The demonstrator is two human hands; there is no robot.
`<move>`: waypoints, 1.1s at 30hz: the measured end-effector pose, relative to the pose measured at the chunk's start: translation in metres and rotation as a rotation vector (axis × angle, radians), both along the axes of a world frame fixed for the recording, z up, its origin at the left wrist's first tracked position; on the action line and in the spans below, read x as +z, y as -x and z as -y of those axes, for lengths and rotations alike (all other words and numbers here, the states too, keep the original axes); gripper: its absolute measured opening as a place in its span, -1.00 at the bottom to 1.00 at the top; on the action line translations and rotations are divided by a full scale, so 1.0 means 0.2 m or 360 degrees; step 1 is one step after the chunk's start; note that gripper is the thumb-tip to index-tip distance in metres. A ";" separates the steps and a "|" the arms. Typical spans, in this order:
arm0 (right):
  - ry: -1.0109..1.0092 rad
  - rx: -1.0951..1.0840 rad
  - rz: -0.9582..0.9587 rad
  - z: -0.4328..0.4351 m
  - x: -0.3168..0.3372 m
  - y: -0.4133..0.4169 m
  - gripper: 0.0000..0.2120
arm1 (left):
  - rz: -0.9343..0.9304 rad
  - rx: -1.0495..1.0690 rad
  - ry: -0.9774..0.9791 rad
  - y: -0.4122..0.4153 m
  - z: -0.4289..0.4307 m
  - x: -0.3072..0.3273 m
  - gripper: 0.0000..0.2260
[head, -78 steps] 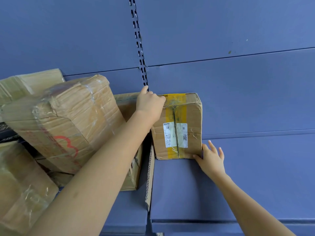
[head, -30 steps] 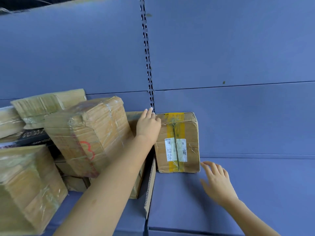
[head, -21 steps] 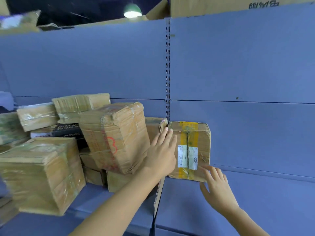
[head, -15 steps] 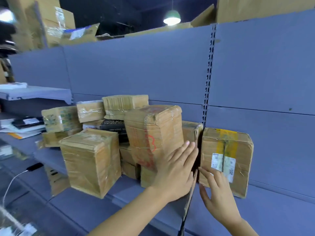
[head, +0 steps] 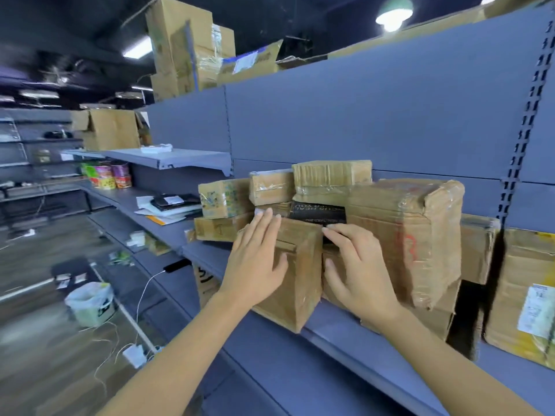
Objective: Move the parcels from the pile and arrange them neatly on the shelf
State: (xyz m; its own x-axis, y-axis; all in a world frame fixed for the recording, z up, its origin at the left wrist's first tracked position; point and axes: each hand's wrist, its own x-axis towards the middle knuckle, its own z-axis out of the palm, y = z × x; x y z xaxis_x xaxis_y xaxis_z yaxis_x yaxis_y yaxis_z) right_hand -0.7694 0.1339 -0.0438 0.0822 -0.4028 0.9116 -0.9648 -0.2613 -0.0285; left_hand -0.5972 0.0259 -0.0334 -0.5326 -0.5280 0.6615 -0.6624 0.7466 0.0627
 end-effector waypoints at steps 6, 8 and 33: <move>-0.0298 -0.0036 -0.0004 0.42 0.05 -0.26 -0.53 | 0.0033 0.0137 -0.0181 -0.42 0.35 -0.02 -0.42; -0.0352 -0.0078 0.0001 0.53 0.08 -0.31 -0.53 | 0.0043 0.0179 -0.0251 -0.54 0.45 -0.03 -0.42; -0.0709 -0.0549 -0.0591 1.79 0.64 -0.45 -0.51 | 0.0263 0.0281 -0.0038 -0.74 1.75 0.21 -0.36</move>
State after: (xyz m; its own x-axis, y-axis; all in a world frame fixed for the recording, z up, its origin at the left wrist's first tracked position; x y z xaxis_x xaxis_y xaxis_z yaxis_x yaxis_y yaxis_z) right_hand -0.6801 -0.2243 0.0835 0.1571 -0.7932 0.5883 -0.9576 0.0234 0.2873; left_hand -0.4489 -0.3233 0.0089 -0.5308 -0.6370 0.5590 -0.7851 0.6180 -0.0413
